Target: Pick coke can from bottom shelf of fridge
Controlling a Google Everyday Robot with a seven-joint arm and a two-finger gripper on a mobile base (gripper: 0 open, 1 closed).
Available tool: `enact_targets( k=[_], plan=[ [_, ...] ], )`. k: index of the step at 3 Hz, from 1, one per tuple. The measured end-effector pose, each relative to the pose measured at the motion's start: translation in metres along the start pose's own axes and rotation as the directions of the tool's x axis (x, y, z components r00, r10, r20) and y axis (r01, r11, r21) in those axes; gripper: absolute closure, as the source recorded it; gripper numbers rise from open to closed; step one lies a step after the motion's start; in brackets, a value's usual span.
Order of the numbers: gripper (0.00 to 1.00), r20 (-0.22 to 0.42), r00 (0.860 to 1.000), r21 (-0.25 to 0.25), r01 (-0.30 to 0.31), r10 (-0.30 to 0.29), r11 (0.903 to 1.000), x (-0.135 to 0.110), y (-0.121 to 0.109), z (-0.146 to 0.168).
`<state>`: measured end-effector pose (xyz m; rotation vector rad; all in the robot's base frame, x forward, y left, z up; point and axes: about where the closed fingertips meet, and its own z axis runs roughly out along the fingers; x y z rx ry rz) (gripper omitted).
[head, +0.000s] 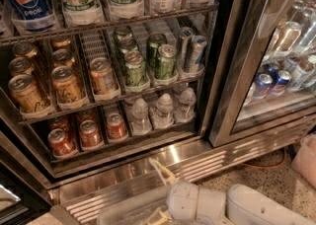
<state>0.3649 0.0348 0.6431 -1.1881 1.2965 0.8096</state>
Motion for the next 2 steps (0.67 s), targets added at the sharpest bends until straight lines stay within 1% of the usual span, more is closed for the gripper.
enact_targets(
  k=[1, 2],
  plan=[
    [0.00, 0.016, 1.000, 0.092, 0.005, -0.006, 0.9958, 0.0096, -0.0234, 0.0139],
    [0.00, 0.011, 1.000, 0.094, 0.000, -0.001, 0.9956, 0.0122, -0.0231, 0.0149]
  ],
)
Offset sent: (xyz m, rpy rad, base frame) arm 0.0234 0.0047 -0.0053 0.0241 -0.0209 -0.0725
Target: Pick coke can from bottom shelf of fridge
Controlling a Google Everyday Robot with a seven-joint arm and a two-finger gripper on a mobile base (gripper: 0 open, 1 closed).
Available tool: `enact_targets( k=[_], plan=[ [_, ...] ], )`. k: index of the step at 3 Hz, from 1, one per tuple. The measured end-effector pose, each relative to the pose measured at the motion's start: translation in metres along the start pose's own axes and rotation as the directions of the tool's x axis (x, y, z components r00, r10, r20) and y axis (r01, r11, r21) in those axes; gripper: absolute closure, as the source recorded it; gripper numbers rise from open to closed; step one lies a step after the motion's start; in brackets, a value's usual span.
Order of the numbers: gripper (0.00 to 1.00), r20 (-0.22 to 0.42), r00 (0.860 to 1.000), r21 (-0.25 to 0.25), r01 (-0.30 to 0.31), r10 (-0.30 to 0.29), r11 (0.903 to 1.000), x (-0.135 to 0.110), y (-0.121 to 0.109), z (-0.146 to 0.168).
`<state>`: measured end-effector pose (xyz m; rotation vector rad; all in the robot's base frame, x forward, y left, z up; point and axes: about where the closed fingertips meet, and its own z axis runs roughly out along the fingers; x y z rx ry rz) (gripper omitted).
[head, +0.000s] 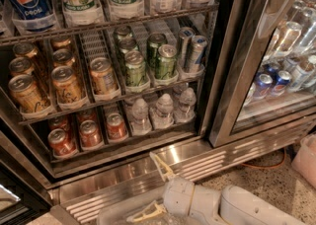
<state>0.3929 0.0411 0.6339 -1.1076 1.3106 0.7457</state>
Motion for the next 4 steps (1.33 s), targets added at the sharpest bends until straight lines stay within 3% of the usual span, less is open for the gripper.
enact_targets(
  k=[1, 2, 3, 4],
  plan=[
    [0.00, 0.021, 1.000, 0.051, 0.013, -0.014, 0.9986, -0.001, 0.006, 0.002],
    [0.00, 0.048, 0.996, 0.147, 0.069, -0.077, 0.9867, -0.009, 0.014, 0.015],
    [0.00, 0.035, 0.991, 0.204, 0.117, -0.127, 0.9720, -0.010, 0.006, 0.038],
    [0.00, 0.011, 0.991, 0.179, 0.128, -0.132, 0.9754, -0.006, -0.005, 0.061]
  ],
)
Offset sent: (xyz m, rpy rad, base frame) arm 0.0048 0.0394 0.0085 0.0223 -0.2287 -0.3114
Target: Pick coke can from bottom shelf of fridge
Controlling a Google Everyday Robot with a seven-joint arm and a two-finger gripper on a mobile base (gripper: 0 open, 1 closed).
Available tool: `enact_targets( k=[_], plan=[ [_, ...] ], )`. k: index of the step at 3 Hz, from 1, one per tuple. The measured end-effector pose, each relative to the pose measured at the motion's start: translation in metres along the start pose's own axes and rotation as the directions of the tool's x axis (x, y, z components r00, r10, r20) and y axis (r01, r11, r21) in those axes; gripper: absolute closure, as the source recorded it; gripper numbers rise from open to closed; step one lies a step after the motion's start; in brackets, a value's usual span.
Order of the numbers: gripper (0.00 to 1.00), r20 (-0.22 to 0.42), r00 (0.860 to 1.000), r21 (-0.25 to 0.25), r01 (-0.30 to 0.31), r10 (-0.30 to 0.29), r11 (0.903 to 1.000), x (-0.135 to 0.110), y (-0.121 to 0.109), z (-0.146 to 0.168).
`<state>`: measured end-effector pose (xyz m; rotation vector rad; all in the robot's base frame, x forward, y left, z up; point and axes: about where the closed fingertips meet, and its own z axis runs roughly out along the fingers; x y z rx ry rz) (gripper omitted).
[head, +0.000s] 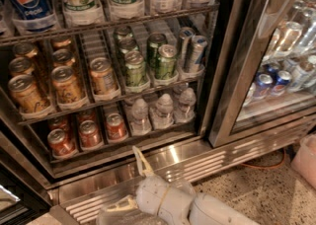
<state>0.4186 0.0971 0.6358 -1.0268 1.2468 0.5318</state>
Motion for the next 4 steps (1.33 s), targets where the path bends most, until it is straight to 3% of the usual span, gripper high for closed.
enact_targets(
  k=[1, 2, 4],
  plan=[
    [0.00, -0.035, 0.999, -0.072, -0.016, 0.013, 0.9973, 0.010, -0.007, 0.021],
    [0.00, -0.042, 0.998, -0.140, -0.059, 0.054, 0.9883, 0.024, -0.003, 0.037],
    [0.00, 0.015, 0.993, -0.195, -0.114, 0.120, 0.9741, 0.033, 0.014, 0.059]
  ],
)
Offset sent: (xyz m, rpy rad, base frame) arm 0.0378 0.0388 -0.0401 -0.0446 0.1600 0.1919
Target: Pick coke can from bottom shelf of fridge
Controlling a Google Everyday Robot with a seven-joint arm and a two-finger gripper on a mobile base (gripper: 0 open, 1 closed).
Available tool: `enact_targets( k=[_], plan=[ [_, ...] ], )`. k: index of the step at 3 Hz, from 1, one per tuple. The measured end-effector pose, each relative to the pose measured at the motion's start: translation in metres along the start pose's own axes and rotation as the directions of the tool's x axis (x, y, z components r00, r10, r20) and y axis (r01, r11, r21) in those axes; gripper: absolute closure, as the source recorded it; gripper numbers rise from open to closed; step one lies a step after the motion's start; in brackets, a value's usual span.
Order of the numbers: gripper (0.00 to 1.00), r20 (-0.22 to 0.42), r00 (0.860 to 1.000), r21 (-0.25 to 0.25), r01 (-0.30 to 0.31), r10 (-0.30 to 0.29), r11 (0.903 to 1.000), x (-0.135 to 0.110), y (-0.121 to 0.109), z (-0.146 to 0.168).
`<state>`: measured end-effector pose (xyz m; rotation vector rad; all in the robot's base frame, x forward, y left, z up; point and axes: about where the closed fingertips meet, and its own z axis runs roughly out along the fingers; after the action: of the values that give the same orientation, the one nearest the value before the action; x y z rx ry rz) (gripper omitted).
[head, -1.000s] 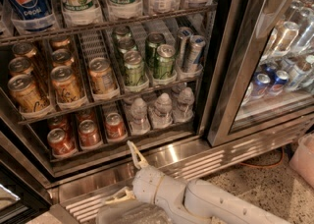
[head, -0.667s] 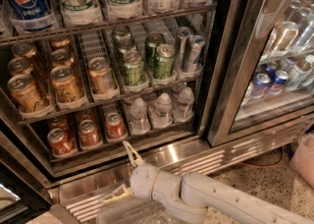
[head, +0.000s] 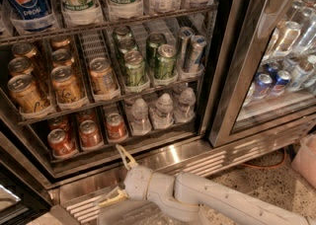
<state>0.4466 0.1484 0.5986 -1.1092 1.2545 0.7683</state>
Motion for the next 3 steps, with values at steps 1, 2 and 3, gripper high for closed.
enact_targets(
  k=[1, 2, 3],
  plan=[
    [0.00, 0.045, 0.999, 0.010, 0.008, -0.008, 0.9999, -0.002, 0.001, 0.012],
    [0.00, 0.045, 0.999, 0.010, 0.008, -0.008, 0.9999, -0.002, 0.001, 0.012],
    [0.00, 0.085, 0.996, 0.027, 0.011, -0.013, 0.9996, -0.004, 0.007, 0.026]
  ],
)
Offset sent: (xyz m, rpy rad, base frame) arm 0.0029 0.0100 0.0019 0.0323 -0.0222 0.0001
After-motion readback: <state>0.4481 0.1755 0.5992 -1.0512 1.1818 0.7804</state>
